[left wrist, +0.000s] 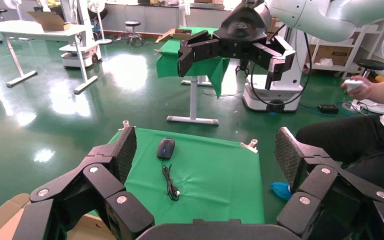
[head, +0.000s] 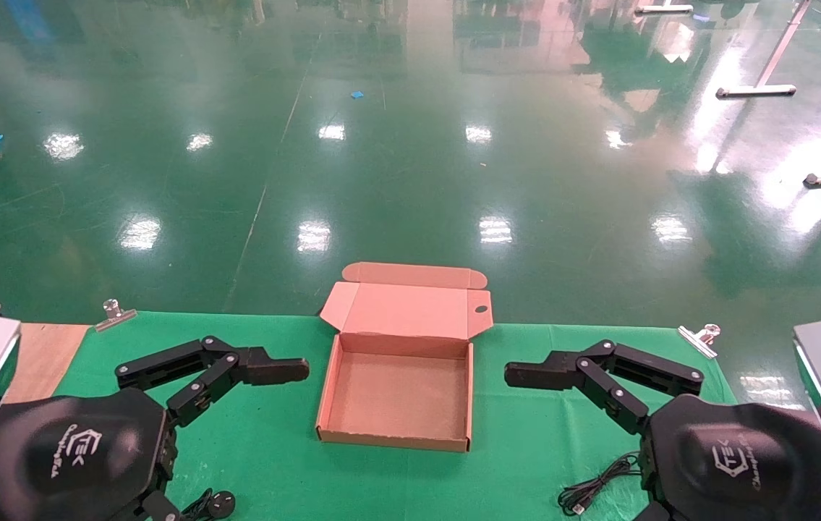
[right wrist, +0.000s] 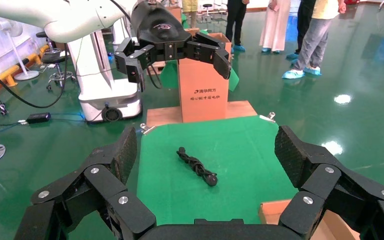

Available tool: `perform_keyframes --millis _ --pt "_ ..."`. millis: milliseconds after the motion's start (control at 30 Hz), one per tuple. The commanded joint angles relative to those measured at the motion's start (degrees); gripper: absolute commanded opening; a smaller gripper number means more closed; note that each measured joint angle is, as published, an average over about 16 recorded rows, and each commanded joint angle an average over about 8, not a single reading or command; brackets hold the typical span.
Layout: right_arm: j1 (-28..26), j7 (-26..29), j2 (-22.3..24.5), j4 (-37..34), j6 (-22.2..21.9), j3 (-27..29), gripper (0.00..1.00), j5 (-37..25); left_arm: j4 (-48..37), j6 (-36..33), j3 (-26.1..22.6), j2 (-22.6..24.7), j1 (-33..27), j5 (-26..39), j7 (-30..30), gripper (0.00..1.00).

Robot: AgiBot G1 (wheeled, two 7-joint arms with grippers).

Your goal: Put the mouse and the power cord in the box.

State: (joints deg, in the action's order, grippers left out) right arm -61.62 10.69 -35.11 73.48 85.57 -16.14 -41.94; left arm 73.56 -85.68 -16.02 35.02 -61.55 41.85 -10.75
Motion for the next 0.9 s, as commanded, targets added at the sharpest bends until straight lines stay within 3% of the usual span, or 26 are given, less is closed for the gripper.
perform_keyframes --millis 33,733,900 --pt "0.00 0.00 0.00 0.00 0.00 0.00 1.00 0.00 0.00 0.00 0.00 0.00 0.00 0.00 0.00 1.00" --pt "-0.03 -0.12 0.02 0.12 0.12 -0.02 1.00 -0.11 -0.15 0.03 -0.04 0.05 -0.07 0.02 0.10 1.00" --pt "-0.95 -1.35 0.29 0.69 0.96 -0.87 1.00 -2.79 0.72 -0.78 -1.05 0.01 -1.00 2.45 0.46 1.00"
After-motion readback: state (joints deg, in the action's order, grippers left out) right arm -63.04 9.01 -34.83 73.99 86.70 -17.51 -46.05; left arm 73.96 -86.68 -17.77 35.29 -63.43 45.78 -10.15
